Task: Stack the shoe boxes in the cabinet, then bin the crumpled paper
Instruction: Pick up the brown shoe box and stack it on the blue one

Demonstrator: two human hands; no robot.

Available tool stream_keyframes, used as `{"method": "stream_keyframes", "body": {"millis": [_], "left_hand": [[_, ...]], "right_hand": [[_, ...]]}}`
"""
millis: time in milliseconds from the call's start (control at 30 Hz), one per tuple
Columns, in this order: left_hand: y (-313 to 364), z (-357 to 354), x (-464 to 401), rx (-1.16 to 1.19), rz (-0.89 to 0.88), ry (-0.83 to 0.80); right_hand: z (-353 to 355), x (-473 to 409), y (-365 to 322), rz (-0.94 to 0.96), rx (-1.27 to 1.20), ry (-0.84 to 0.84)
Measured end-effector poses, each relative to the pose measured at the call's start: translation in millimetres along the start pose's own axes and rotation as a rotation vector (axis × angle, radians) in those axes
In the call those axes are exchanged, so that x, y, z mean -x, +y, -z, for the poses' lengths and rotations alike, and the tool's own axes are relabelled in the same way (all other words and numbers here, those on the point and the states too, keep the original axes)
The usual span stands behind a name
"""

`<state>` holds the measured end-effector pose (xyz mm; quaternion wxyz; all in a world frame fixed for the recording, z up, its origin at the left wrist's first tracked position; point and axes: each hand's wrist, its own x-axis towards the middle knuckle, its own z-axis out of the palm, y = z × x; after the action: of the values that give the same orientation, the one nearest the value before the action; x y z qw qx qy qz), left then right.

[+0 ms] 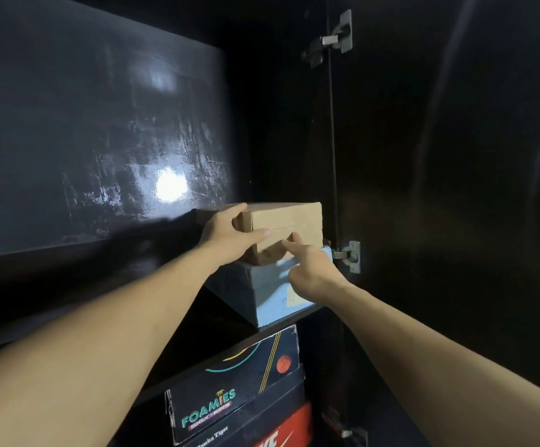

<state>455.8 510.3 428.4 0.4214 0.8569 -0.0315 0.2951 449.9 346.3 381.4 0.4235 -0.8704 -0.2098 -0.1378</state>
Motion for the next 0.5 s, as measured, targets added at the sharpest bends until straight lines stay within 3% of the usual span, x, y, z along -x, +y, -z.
{"method": "stream_keyframes", "body": {"millis": [300,433,500], "left_hand": [[5,-11,4,-0.209,0.006,0.12],[29,-30,21,-0.387,-0.305,0.296],[52,-48,35,-0.369,-0.461,0.3]], "right_hand": [[11,8,20,-0.084,0.079,-0.063],[53,37,26,-0.112,0.192,0.017],[82,57,32,-0.155,0.246,0.054]]}}
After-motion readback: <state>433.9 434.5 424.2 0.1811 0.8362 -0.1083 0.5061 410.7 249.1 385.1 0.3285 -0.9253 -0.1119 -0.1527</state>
